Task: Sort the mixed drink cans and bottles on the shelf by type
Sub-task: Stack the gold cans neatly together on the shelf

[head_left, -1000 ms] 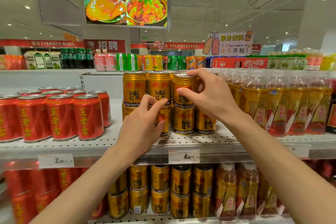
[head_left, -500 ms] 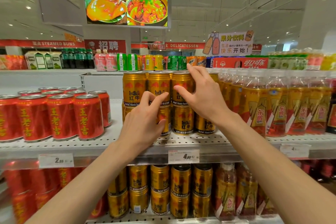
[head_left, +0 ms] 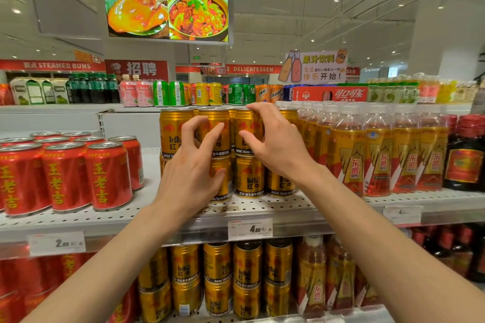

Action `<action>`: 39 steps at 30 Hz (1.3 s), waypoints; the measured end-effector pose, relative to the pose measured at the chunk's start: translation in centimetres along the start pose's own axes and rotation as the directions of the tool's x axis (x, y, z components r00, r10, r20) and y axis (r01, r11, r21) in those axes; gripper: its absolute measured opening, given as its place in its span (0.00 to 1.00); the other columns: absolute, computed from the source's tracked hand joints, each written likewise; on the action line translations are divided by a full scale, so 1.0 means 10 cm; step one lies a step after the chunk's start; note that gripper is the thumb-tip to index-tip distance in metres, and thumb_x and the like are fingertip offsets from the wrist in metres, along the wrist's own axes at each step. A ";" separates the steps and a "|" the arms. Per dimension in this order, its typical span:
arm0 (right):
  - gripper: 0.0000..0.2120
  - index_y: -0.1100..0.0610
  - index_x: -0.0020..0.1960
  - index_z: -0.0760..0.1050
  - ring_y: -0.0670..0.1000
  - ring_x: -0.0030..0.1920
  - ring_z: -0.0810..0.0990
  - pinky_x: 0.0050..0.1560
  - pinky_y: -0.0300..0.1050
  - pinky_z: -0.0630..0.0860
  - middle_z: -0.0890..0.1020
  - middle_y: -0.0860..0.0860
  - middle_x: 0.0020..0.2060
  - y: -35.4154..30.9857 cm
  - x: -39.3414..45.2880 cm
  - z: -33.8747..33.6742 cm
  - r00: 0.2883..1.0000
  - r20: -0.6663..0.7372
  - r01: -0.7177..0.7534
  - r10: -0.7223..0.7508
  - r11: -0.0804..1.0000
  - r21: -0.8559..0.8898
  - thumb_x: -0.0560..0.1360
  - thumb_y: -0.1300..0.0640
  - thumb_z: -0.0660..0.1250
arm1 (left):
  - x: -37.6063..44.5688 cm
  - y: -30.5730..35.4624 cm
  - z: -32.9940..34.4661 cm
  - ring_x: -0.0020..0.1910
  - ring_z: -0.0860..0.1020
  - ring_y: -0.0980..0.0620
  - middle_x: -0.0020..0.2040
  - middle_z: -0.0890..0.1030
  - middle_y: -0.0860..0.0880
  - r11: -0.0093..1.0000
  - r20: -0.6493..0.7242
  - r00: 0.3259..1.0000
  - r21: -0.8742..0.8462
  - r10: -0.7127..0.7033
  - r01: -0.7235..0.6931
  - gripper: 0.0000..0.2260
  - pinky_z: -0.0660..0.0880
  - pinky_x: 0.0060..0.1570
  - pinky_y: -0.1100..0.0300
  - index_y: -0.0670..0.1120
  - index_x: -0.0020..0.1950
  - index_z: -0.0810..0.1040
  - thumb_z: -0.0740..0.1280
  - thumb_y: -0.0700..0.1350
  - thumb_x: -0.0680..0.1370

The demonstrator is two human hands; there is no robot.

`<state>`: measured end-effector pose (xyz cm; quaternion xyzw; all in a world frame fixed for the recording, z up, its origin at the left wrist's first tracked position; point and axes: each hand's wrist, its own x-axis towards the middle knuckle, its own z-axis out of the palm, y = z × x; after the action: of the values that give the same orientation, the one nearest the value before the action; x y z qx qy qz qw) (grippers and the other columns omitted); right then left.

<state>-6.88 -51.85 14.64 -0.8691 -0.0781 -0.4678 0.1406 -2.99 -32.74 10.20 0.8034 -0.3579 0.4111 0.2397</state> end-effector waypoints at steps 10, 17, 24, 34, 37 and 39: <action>0.25 0.53 0.74 0.68 0.43 0.49 0.73 0.58 0.58 0.81 0.76 0.50 0.67 0.01 0.02 -0.09 0.997 0.081 -0.022 0.018 0.998 0.056 0.80 0.48 0.68 | 0.03 -0.02 0.03 0.49 0.80 0.48 0.83 0.54 0.47 0.999 0.000 1.000 -0.040 0.022 -0.022 0.41 0.75 0.37 0.62 0.48 0.81 0.62 0.78 0.45 0.72; 0.29 0.51 0.79 0.64 0.55 0.53 0.82 0.62 0.61 0.79 0.68 0.49 0.78 0.05 -0.02 -0.13 0.995 0.098 -0.023 0.014 0.996 0.086 0.80 0.50 0.68 | -0.05 -0.11 0.03 0.40 0.76 0.52 0.82 0.56 0.47 0.998 -0.007 1.000 -0.066 0.024 -0.024 0.39 0.81 0.34 0.53 0.49 0.81 0.62 0.77 0.45 0.73; 0.29 0.51 0.77 0.66 0.45 0.35 0.81 0.52 0.51 0.83 0.70 0.49 0.75 0.07 -0.08 -0.10 0.999 0.052 -0.001 -0.004 0.995 0.098 0.79 0.51 0.71 | -0.07 -0.14 0.03 0.39 0.76 0.52 0.82 0.55 0.49 0.997 -0.001 1.000 -0.071 0.019 -0.019 0.39 0.81 0.35 0.53 0.50 0.82 0.61 0.76 0.46 0.74; 0.27 0.52 0.75 0.69 0.43 0.34 0.81 0.44 0.44 0.84 0.73 0.49 0.73 0.10 -0.24 -0.14 0.997 -0.080 -0.005 0.021 0.981 0.192 0.78 0.54 0.71 | -0.12 -0.10 0.07 0.39 0.75 0.51 0.83 0.55 0.46 1.000 0.008 1.000 -0.016 0.018 -0.018 0.38 0.77 0.31 0.57 0.49 0.81 0.63 0.76 0.46 0.75; 0.18 0.55 0.66 0.74 0.42 0.37 0.80 0.40 0.45 0.83 0.77 0.49 0.58 0.18 -0.47 -0.17 0.965 -0.249 -0.039 0.086 0.981 0.188 0.77 0.55 0.72 | -0.16 -0.08 0.11 0.40 0.74 0.51 0.82 0.55 0.46 1.000 -0.005 1.000 -0.008 -0.003 0.003 0.36 0.78 0.29 0.56 0.49 0.81 0.63 0.75 0.47 0.76; 0.17 0.55 0.64 0.74 0.46 0.42 0.80 0.42 0.48 0.83 0.75 0.48 0.55 0.23 -0.63 -0.16 0.938 -0.295 -0.130 0.182 0.974 0.187 0.77 0.54 0.72 | -0.18 -0.06 0.14 0.39 0.74 0.52 0.82 0.56 0.45 1.000 -0.013 1.000 -0.003 -0.018 0.018 0.36 0.78 0.28 0.56 0.49 0.81 0.63 0.75 0.47 0.76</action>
<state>-11.03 -54.60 9.79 -0.7736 -0.0240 -0.5777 0.2593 -2.54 -32.61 7.88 0.8035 -0.3497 0.4138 0.2467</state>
